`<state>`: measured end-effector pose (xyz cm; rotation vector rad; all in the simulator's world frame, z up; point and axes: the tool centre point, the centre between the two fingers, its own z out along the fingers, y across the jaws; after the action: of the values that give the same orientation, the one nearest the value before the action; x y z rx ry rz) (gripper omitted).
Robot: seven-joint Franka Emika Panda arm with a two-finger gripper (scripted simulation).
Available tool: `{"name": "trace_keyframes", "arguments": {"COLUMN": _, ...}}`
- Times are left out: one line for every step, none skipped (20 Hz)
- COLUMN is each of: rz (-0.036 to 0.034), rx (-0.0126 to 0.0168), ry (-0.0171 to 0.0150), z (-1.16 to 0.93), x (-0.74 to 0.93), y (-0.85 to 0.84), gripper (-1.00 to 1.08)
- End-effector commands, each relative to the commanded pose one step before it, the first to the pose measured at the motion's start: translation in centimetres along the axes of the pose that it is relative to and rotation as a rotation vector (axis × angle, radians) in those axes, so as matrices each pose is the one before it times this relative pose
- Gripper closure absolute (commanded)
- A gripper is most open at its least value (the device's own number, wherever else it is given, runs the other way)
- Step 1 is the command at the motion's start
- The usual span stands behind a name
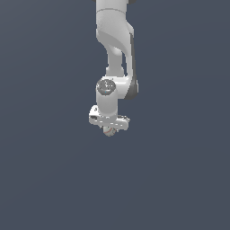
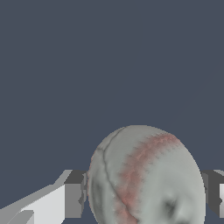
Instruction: Pick up the object and move it to a goal position.
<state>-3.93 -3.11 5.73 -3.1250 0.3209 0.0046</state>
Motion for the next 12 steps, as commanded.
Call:
{"name": "trace_keyframes", "arguments": {"rz": 0.00019, "rx": 0.00048, "ry": 0.00314, "z": -1.084, "x": 0.289, "y": 0.118, "gripper": 1.08}}
{"name": "trace_keyframes", "arguments": {"rz": 0.0, "rx": 0.0, "ry": 0.0, "z": -0.511, "x": 0.1, "y": 0.067, "gripper": 1.08}}
{"name": "trace_keyframes", "arguments": {"rz": 0.0, "rx": 0.0, "ry": 0.0, "z": -0.567, "x": 0.111, "y": 0.074, "gripper": 1.08}}
{"name": "trace_keyframes", "arguments": {"rz": 0.0, "rx": 0.0, "ry": 0.0, "z": -0.622, "x": 0.123, "y": 0.081, "gripper": 1.08}}
{"name": "trace_keyframes", "arguments": {"rz": 0.0, "rx": 0.0, "ry": 0.0, "z": -0.677, "x": 0.134, "y": 0.088, "gripper": 1.08}}
{"name": "trace_keyframes", "arguments": {"rz": 0.0, "rx": 0.0, "ry": 0.0, "z": -0.73, "x": 0.144, "y": 0.095, "gripper": 1.08}}
{"name": "trace_keyframes", "arguments": {"rz": 0.0, "rx": 0.0, "ry": 0.0, "z": -0.783, "x": 0.155, "y": 0.102, "gripper": 1.08}}
{"name": "trace_keyframes", "arguments": {"rz": 0.0, "rx": 0.0, "ry": 0.0, "z": -0.834, "x": 0.166, "y": 0.109, "gripper": 1.08}}
{"name": "trace_keyframes", "arguments": {"rz": 0.00048, "rx": 0.00001, "ry": -0.00006, "z": -0.882, "x": 0.181, "y": 0.144, "gripper": 1.08}}
{"name": "trace_keyframes", "arguments": {"rz": 0.0, "rx": 0.0, "ry": 0.0, "z": -0.935, "x": 0.188, "y": 0.122, "gripper": 1.08}}
{"name": "trace_keyframes", "arguments": {"rz": 0.0, "rx": 0.0, "ry": 0.0, "z": -0.984, "x": 0.198, "y": 0.128, "gripper": 1.08}}
{"name": "trace_keyframes", "arguments": {"rz": 0.0, "rx": 0.0, "ry": 0.0, "z": -1.03, "x": 0.208, "y": 0.134, "gripper": 1.08}}
